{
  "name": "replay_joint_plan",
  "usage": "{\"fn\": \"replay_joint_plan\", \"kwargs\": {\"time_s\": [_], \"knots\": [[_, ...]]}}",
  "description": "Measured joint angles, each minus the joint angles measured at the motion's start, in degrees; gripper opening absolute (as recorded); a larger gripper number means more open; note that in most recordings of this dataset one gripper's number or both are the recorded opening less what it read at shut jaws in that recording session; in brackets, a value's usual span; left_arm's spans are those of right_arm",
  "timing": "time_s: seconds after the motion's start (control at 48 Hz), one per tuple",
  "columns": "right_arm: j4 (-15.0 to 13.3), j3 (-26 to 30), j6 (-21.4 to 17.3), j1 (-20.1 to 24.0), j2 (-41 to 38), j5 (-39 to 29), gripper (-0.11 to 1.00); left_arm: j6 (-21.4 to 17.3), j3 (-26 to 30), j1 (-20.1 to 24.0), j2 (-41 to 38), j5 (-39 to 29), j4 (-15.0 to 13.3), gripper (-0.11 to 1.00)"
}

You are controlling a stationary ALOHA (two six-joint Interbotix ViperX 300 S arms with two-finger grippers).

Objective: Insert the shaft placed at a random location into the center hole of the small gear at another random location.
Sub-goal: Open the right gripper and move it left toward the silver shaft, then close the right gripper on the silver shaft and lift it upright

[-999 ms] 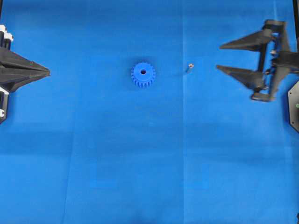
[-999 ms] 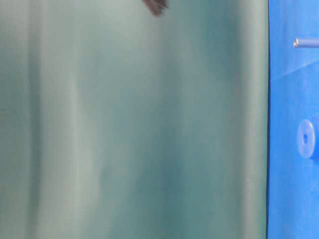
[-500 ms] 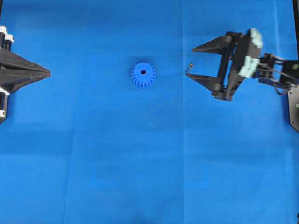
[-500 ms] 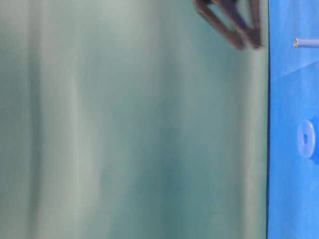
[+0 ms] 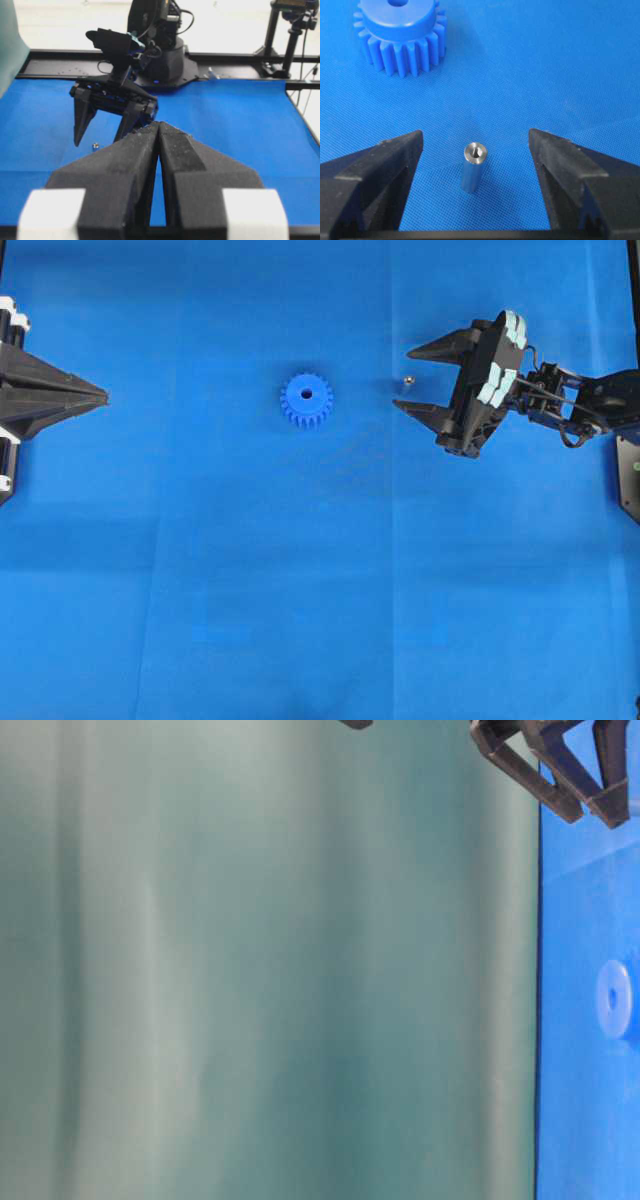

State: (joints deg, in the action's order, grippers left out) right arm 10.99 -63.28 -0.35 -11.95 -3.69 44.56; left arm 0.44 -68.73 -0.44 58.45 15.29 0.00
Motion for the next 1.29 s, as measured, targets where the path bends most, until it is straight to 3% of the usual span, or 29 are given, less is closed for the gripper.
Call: {"fn": "replay_joint_plan", "kwargs": {"time_s": [0.083, 0.229, 0.333, 0.77, 1.291], "knots": [[0.0, 0.09, 0.09, 0.0, 0.0, 0.0, 0.54, 0.0, 0.0, 0.0, 0.0, 0.0, 0.0, 0.0], [0.0, 0.09, 0.0, 0.26, -0.18, -0.09, 0.2, 0.0, 0.0, 0.0, 0.0, 0.0, 0.0, 0.0], [-0.09, 0.09, 0.09, 0.53, -0.26, -0.26, 0.04, 0.0, 0.0, 0.0, 0.0, 0.09, 0.09, 0.0], [0.0, 0.09, 0.09, 0.7, 0.26, -0.97, 0.03, 0.97, 0.0, 0.0, 0.0, 0.0, 0.09, 0.0], [0.0, 2.64, 0.97, 0.79, 15.82, -18.46, 0.03, 1.05, 0.0, 0.0, 0.0, 0.0, 0.09, 0.0]]}}
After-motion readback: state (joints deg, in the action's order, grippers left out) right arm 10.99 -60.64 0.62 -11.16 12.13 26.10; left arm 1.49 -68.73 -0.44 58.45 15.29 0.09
